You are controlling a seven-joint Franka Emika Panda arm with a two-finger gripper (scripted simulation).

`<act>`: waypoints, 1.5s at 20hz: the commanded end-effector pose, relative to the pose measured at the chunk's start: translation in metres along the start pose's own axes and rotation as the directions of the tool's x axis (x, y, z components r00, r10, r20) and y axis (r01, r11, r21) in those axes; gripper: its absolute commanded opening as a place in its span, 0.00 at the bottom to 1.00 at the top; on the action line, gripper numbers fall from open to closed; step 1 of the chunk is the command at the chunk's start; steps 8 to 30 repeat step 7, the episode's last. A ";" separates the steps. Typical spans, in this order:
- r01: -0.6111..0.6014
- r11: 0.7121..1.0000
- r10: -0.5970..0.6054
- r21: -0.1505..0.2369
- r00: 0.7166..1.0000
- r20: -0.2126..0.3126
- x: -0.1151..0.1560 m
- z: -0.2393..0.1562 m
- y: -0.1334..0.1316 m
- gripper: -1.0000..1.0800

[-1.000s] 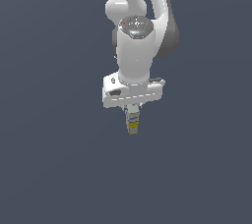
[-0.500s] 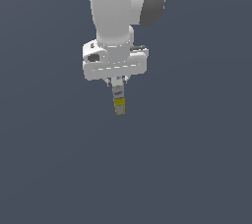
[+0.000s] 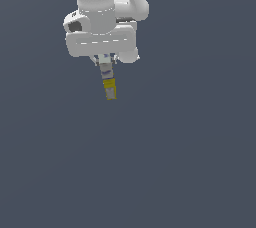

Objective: Pick up the object and move it to a goal position.

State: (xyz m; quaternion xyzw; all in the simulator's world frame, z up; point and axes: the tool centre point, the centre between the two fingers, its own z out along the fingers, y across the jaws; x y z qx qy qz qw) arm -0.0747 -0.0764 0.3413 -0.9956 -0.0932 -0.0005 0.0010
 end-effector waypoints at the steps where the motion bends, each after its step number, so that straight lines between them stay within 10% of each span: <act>1: 0.001 1.000 -0.001 0.000 1.000 0.001 -0.009 -0.010 0.006 0.00; 30: 0.001 1.000 -0.001 -0.001 1.000 0.001 -0.017 -0.020 0.011 0.00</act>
